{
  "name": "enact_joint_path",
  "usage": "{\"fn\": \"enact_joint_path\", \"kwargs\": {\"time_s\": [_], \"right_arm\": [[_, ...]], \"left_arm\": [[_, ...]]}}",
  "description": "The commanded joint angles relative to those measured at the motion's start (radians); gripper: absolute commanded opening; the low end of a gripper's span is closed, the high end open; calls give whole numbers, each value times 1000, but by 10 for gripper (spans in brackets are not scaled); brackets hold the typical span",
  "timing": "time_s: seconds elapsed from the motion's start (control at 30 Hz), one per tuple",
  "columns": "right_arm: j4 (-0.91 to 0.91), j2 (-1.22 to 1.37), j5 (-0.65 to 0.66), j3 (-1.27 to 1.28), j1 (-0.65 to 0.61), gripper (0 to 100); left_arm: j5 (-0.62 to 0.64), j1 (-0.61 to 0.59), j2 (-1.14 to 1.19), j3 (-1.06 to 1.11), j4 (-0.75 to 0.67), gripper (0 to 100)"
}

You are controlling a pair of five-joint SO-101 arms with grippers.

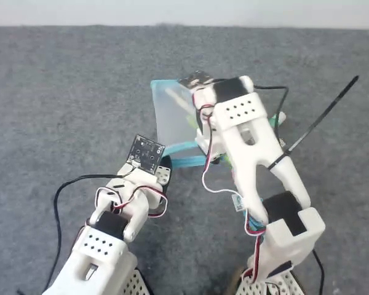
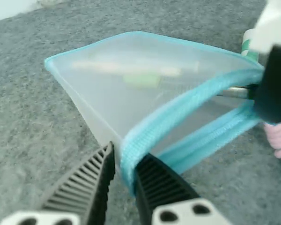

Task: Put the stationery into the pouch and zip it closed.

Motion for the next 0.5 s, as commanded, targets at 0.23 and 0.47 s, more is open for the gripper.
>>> {"fn": "enact_joint_path", "kwargs": {"time_s": [0.23,0.47], "right_arm": [[33,-120,-11,-169,33,191],[36,-351,11,-100,133,188]], "left_arm": [[-12,15,-20,-7,-5,12],[-9,11,-21,-7,-5,12]]}}
